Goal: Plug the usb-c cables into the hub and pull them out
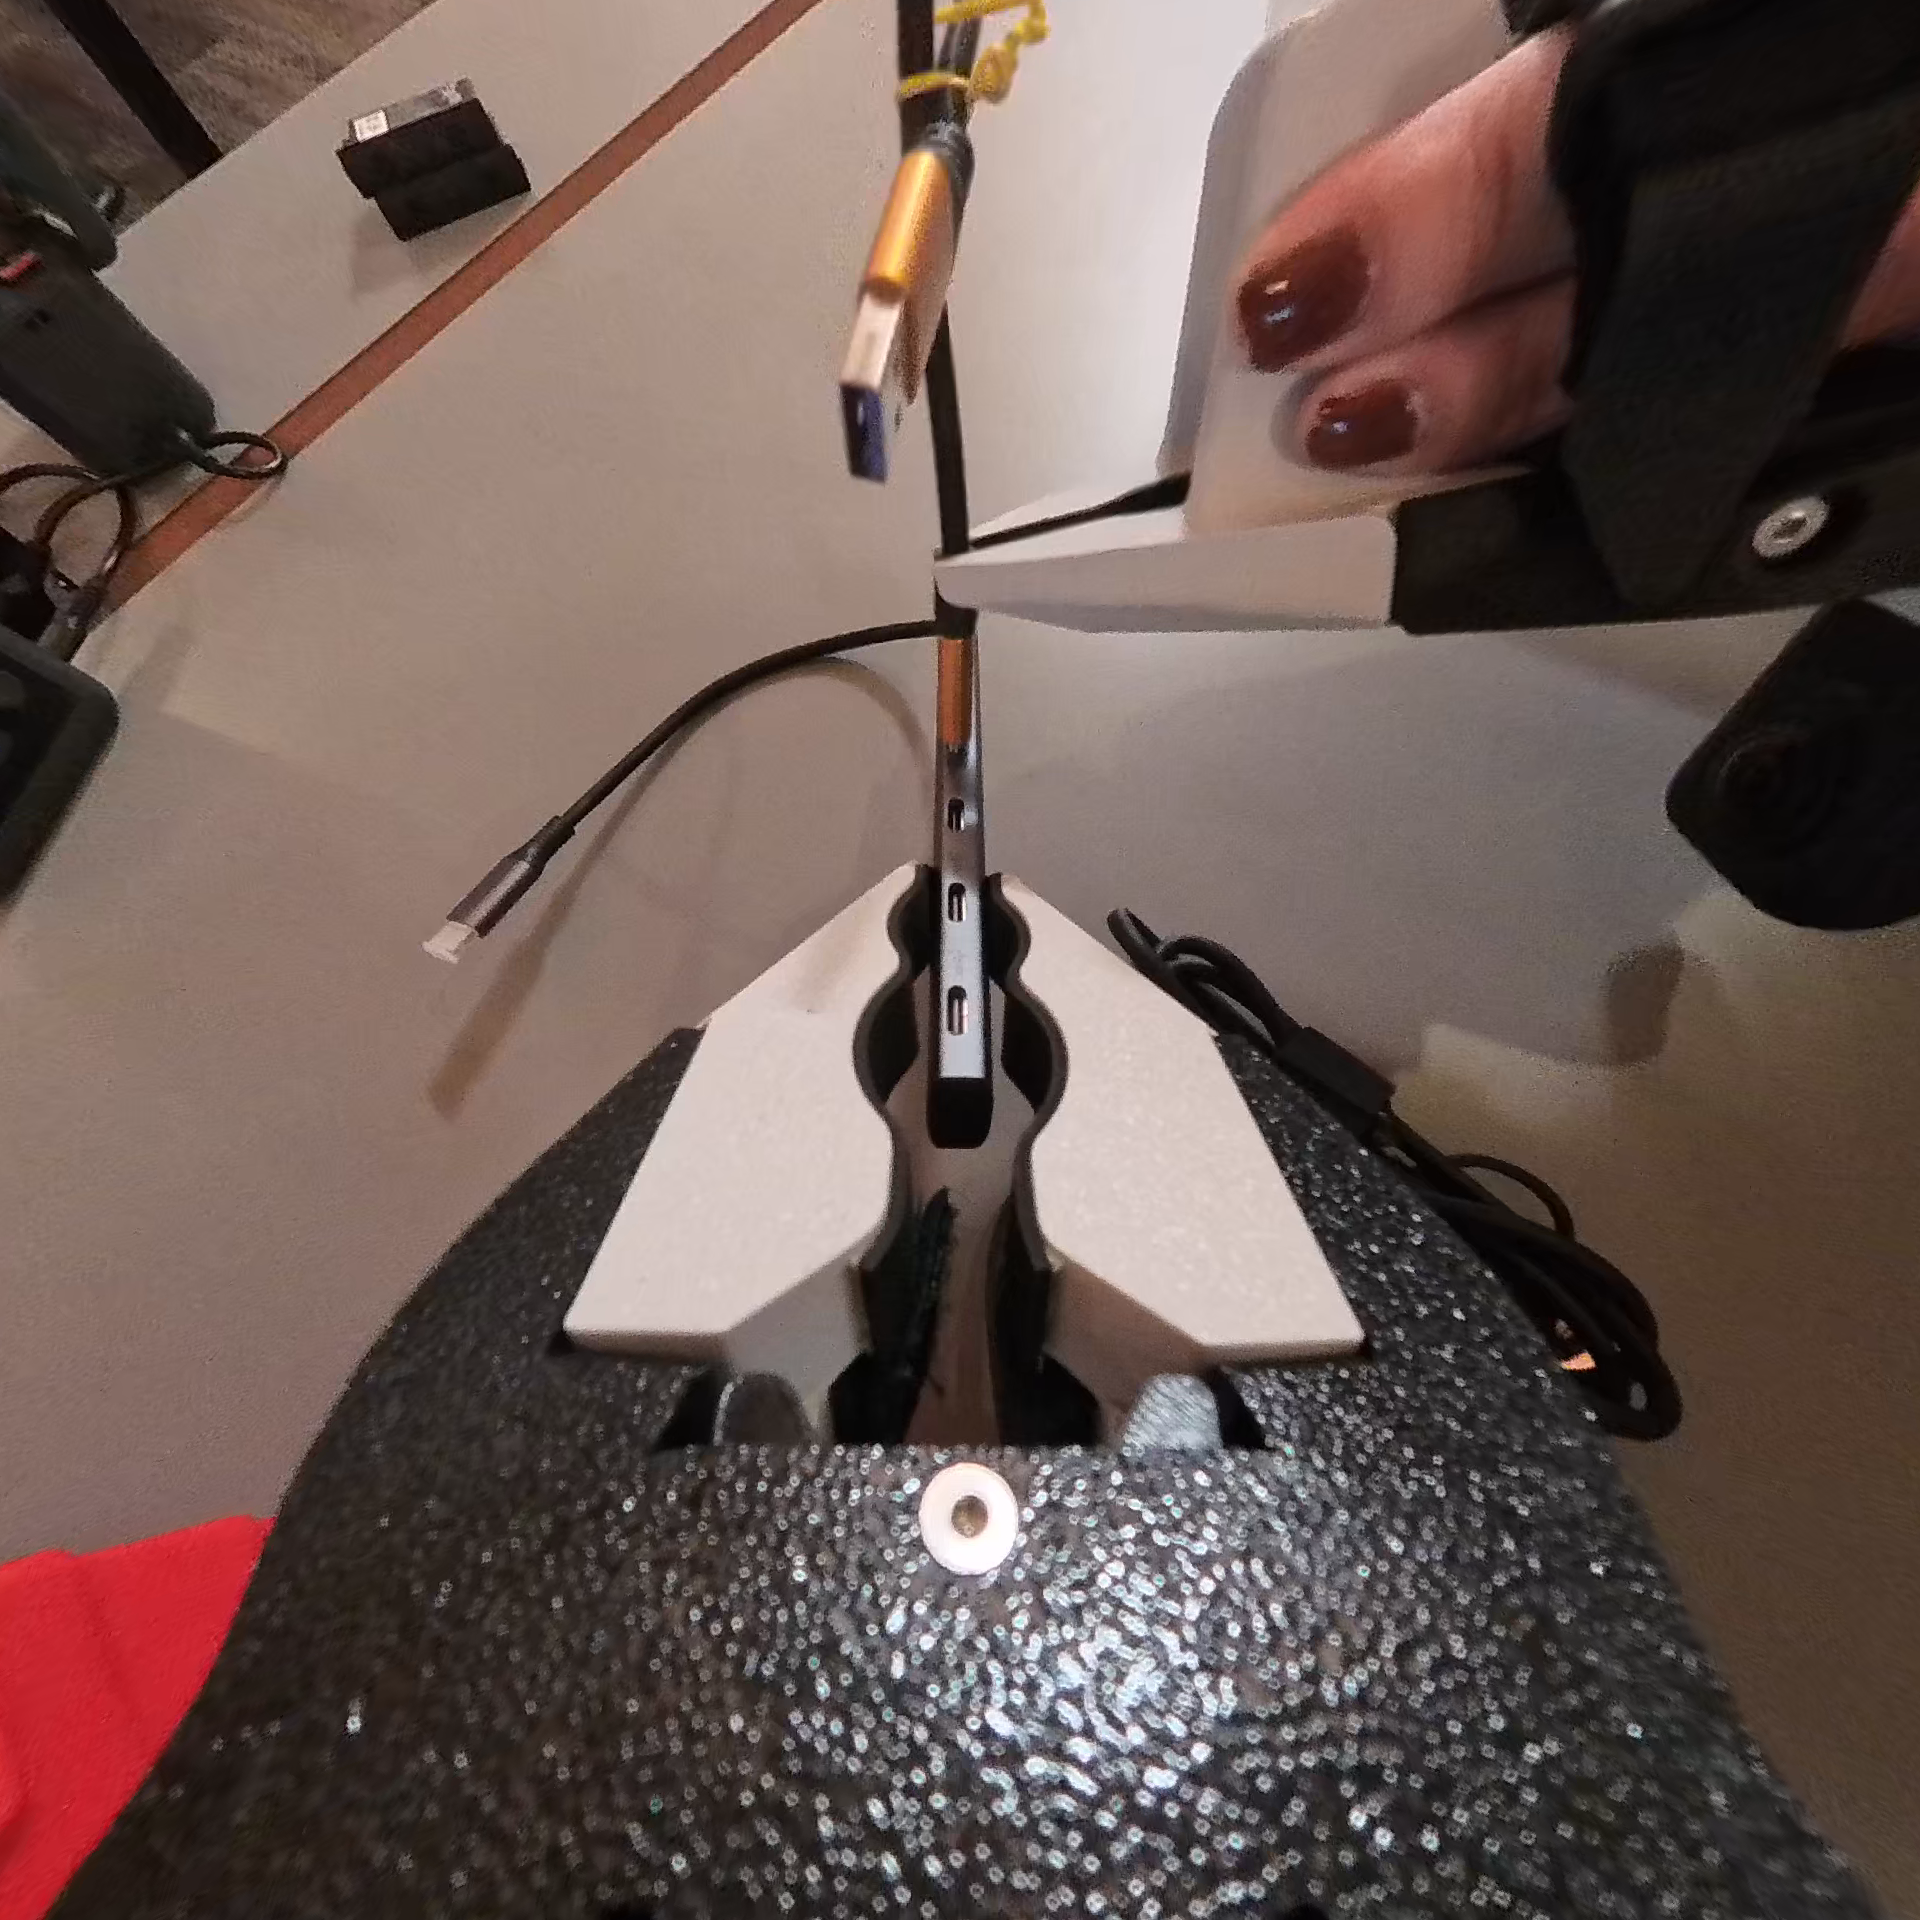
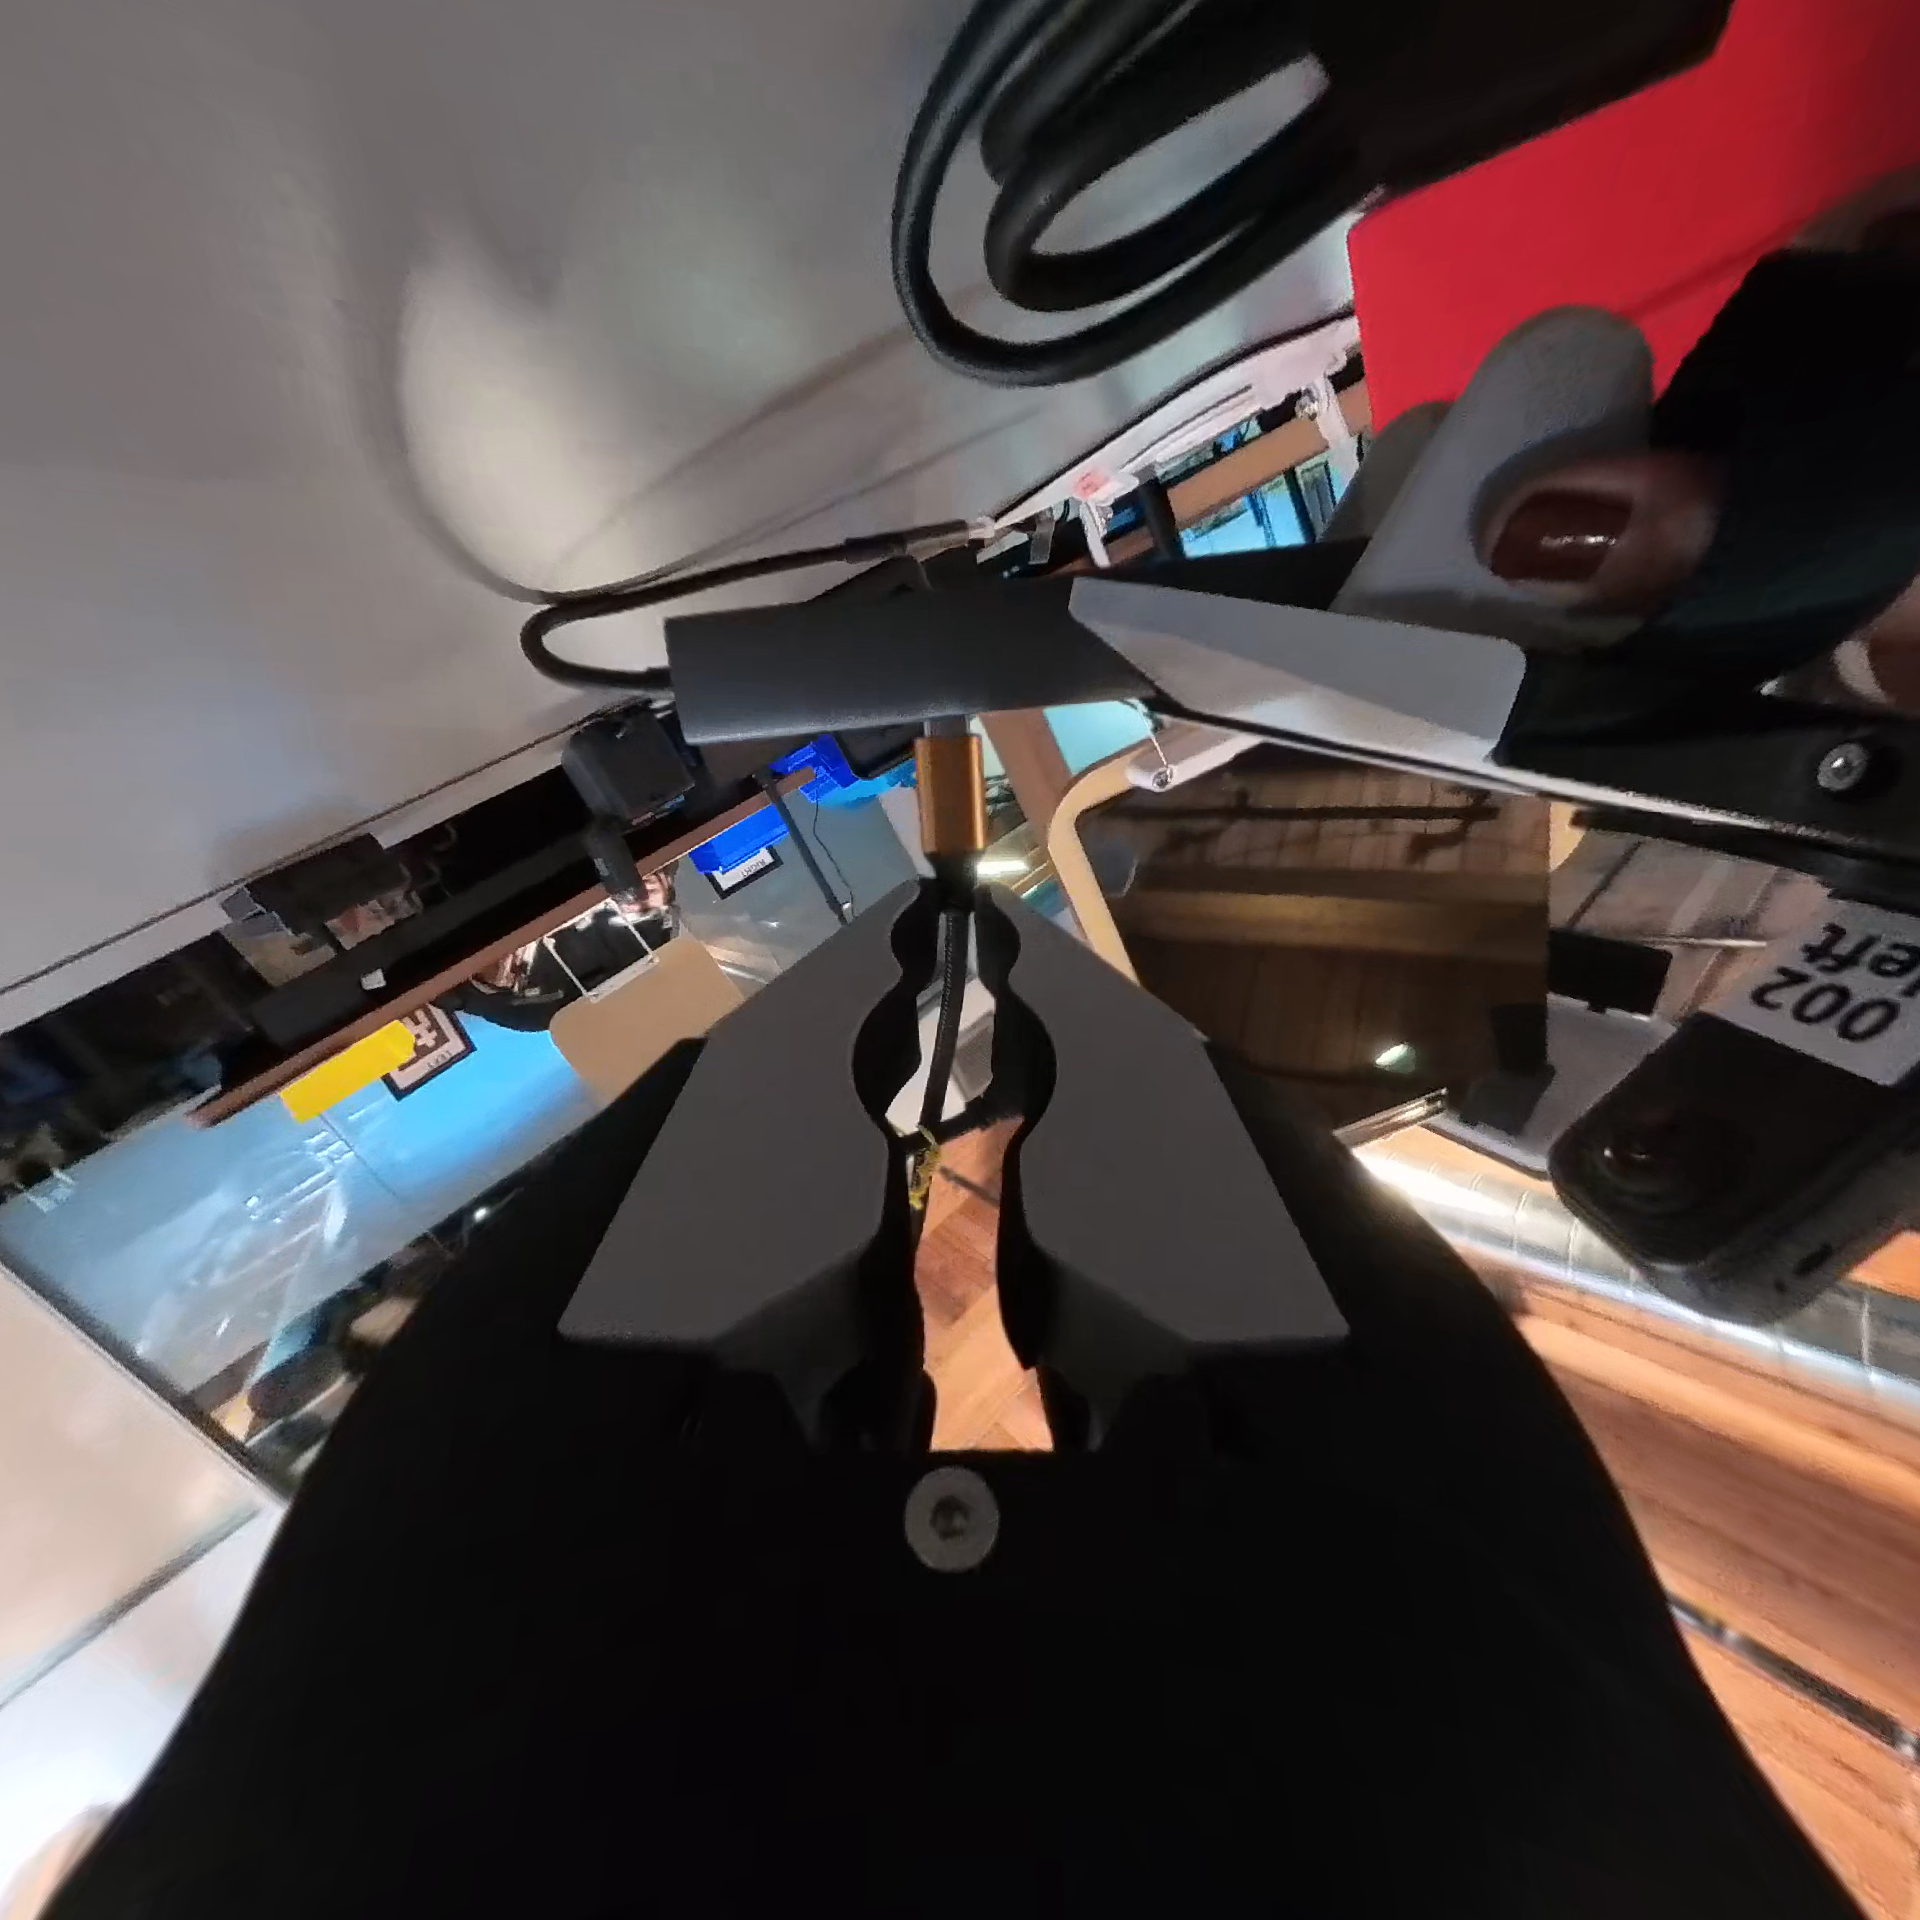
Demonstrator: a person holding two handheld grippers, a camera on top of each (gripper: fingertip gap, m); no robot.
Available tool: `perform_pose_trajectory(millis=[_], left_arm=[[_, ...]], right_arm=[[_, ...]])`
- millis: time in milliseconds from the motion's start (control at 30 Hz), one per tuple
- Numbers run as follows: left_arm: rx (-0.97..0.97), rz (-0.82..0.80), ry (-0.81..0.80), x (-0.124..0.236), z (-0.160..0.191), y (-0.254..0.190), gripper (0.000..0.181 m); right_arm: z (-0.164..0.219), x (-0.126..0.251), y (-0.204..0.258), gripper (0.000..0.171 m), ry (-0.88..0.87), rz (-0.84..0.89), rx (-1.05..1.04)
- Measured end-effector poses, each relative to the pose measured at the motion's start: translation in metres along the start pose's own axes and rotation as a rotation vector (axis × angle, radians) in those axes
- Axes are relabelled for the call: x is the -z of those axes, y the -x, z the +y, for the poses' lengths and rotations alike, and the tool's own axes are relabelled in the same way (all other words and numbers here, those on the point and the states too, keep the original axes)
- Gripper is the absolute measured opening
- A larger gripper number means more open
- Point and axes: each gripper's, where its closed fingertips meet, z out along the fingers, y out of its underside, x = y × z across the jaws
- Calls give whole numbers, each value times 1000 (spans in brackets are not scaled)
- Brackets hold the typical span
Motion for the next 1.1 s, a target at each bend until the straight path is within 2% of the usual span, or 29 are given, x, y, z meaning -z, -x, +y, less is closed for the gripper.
perform_pose_trajectory(millis=[33, 600, 800, 967, 1100], left_arm=[[5, 4, 0, -1, 0, 0, 7], [27, 40, 60, -14, 15, -4, 7], [30, 39, 89, -17, 22, -2, 7], [-15, 5, 174, -28, 37, 0, 7], [14, 35, 149, -30, 36, 1, 7]], right_arm=[[-1, 0, 0, 5, -3, -4, 12], [-21, 0, 8, 5, -39, -141, -67], [-26, -1, 5, 4, -51, -135, -106], [-40, 1, -1, 4, -67, -119, -112], [-33, 6, 1, 6, -47, -142, -241]])
